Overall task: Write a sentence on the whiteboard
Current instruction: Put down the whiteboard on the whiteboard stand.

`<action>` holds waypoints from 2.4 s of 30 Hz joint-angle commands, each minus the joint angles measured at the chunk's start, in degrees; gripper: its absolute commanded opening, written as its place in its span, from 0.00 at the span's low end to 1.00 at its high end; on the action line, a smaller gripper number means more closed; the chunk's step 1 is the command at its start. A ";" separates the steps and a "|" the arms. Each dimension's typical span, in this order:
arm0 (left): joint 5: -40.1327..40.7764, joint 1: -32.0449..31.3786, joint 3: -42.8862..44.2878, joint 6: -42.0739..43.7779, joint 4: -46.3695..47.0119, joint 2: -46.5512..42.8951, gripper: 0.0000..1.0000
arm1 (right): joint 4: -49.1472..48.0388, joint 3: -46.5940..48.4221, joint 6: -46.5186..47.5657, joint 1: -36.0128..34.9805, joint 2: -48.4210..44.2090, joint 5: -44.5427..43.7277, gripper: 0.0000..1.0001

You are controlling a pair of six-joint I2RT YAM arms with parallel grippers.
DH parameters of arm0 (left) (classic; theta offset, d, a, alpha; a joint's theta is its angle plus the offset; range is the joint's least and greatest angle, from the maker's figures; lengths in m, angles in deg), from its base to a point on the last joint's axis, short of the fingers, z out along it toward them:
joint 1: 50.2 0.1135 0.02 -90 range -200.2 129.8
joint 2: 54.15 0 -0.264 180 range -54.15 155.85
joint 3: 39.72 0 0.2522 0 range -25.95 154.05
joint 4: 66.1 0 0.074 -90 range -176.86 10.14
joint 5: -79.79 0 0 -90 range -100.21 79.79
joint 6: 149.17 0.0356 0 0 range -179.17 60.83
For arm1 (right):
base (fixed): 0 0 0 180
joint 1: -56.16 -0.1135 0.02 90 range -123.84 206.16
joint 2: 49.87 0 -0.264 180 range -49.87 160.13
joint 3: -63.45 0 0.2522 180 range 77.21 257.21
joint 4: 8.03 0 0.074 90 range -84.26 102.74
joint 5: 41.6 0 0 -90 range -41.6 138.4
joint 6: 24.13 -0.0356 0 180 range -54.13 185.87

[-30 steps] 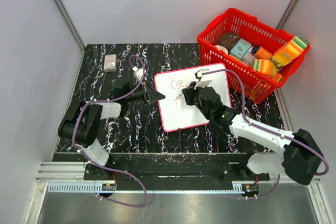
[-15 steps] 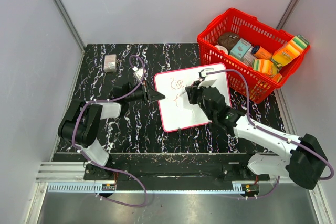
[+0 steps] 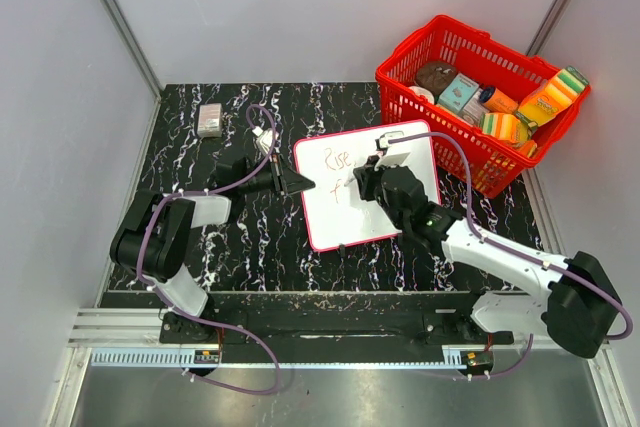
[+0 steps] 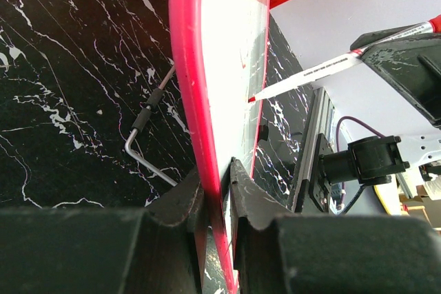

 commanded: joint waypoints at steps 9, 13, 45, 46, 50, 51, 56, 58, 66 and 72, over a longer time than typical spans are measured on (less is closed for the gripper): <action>0.50 -1.06 1.05 4.98 1.14 -1.48 0.00 | -1.17 -0.04 -0.47 -0.13 0.55 2.71 0.00; 0.50 -1.06 1.05 5.06 0.96 -1.49 0.00 | 0.15 -0.13 -0.74 -0.13 0.29 3.59 0.00; 0.59 -1.06 1.13 5.15 0.70 -1.31 0.00 | -0.20 3.12 1.11 -0.04 1.95 -3.09 0.00; 0.51 -1.06 1.05 5.15 0.70 -1.31 0.00 | -0.29 3.21 1.02 -0.04 2.04 -3.00 0.00; 0.59 -0.98 1.05 5.15 0.79 -1.40 0.00 | -0.55 3.30 1.02 -0.04 1.87 -2.39 0.00; 0.59 -1.06 1.13 5.24 0.70 -1.40 0.00 | -0.73 3.12 1.02 0.05 1.78 -2.03 0.00; 0.59 -1.06 1.13 5.24 0.70 -1.31 0.00 | -2.13 1.37 1.02 -0.04 -0.93 -0.44 0.00; 0.59 -1.15 1.05 5.15 0.79 -1.31 0.00 | -2.22 0.84 1.02 -0.04 -2.17 -0.89 0.00; 0.42 -1.06 1.13 5.15 0.79 -1.31 0.00 | -1.87 0.48 1.64 0.92 -2.70 -2.30 0.00; 0.50 -1.06 1.13 5.15 0.79 -1.40 0.00 | -1.87 0.48 1.11 1.80 -0.95 -1.59 0.00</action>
